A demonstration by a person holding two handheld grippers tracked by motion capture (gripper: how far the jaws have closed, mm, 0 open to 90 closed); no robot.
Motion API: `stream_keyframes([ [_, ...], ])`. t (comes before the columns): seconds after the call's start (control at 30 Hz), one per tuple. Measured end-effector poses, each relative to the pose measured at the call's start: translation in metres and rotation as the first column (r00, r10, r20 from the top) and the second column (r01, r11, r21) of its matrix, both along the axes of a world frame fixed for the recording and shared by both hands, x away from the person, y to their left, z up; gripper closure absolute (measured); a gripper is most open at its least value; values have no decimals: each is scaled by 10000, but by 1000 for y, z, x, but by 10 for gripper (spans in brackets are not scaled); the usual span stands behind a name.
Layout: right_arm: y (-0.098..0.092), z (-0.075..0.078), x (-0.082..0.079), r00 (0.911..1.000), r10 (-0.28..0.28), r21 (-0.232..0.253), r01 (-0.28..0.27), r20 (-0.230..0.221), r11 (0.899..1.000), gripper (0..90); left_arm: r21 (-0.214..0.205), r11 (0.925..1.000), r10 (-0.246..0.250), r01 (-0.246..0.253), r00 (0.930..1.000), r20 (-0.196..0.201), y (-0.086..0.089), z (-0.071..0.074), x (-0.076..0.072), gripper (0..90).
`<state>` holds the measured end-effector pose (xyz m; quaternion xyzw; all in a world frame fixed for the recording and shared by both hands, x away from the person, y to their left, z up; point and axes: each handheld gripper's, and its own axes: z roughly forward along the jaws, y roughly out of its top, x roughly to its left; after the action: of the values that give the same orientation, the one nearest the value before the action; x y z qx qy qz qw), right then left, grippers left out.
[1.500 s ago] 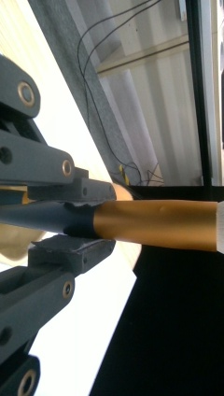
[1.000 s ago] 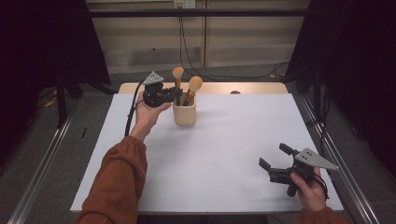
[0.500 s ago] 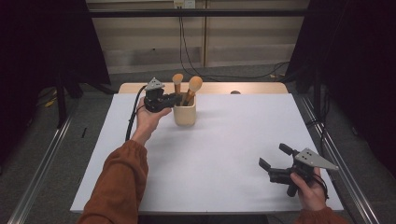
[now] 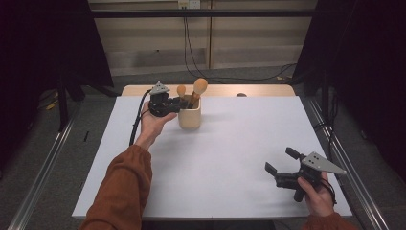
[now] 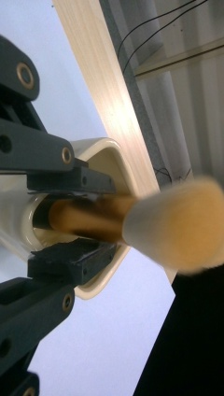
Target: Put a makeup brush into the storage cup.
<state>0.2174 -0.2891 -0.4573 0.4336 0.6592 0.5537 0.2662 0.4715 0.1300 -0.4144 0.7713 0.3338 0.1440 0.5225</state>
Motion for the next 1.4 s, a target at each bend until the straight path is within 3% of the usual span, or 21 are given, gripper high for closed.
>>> stream_keyframes([
  [0.43,-4,-2,2,10000,-19,-61,19,15,10000,0,-176,9998,-3,6,9998,213,2,0,-2,372],
  [0.73,-1,0,1,9991,229,-115,-226,354,9997,0,-348,9991,272,-262,9992,285,12,4,-10,184],
  [0.83,-2,-1,2,9993,237,-123,-234,274,9997,0,-593,9975,415,-394,9985,348,17,5,-14,144],
  [0.9,-3,-2,2,10000,17,43,-17,27,10000,0,-537,9975,490,-465,9977,461,21,7,-18,111],
  [1.03,-4,-2,2,9998,-162,120,162,62,9998,0,-517,9974,525,-498,9972,528,29,11,-25,54],
  [1.13,-3,-1,1,9999,-151,53,151,41,9999,0,-646,9965,575,-538,9967,574,35,13,-33,41],
  [1.2,-3,-1,0,9999,-116,20,116,61,9999,0,-495,9968,652,-624,9962,583,39,14,-39,38],
  [1.4,-2,0,-2,9996,-260,-1,260,113,9997,0,-814,9934,853,-806,9948,558,50,19,-53,36],
])
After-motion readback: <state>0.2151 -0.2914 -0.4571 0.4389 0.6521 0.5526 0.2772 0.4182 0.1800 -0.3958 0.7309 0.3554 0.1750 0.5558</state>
